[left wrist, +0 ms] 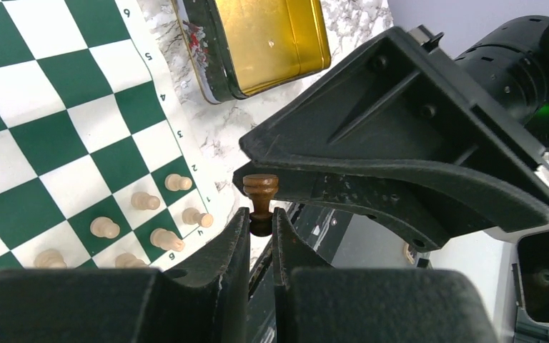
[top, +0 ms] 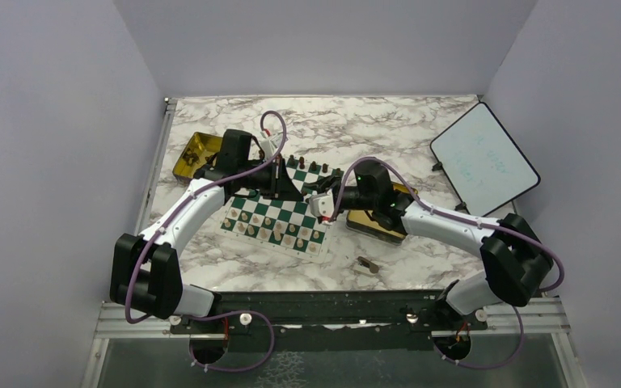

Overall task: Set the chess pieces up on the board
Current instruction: Place the chess piece on the chessboard.

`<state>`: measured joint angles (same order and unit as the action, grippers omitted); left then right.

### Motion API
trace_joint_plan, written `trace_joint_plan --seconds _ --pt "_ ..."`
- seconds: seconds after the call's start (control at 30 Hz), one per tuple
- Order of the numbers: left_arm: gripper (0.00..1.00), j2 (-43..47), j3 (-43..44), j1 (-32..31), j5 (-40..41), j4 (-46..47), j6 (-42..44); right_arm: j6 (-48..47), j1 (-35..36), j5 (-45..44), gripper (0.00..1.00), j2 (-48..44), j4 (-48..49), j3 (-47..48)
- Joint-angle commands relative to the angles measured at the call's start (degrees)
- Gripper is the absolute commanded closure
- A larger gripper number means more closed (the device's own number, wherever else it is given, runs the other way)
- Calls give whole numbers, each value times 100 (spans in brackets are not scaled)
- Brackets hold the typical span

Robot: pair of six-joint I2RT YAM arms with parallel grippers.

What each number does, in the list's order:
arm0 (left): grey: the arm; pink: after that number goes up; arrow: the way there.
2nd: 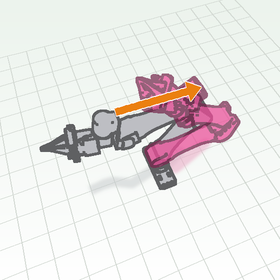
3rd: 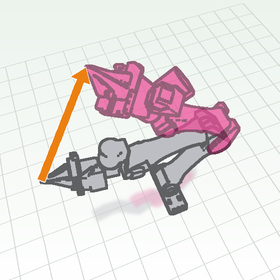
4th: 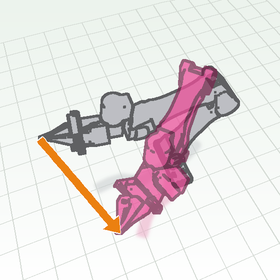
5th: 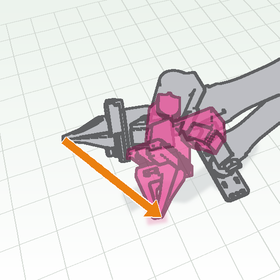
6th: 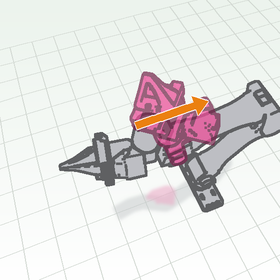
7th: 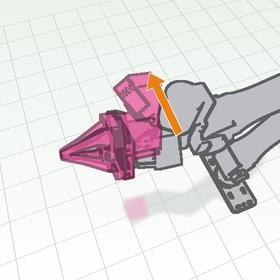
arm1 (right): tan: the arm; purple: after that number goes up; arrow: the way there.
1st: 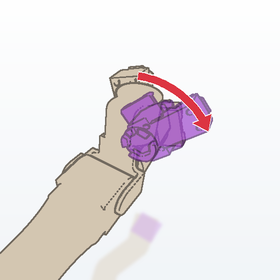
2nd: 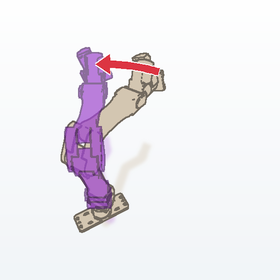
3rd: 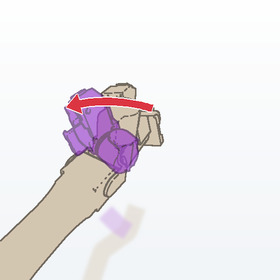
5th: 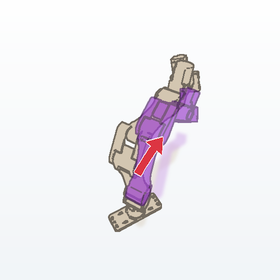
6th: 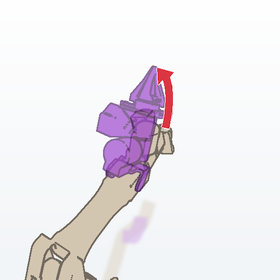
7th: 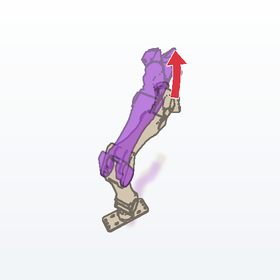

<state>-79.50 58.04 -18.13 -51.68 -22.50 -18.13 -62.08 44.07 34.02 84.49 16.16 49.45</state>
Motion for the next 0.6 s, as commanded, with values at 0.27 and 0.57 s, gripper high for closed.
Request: trace_joint_plan --seconds 0.27,0.57 --pt "89 -47 5 -48 -211 9 117 -590 111 241 58 91 -191 61" --pt "89 -57 -12 -59 -202 10 86 -655 157 210 58 137 -102 96"
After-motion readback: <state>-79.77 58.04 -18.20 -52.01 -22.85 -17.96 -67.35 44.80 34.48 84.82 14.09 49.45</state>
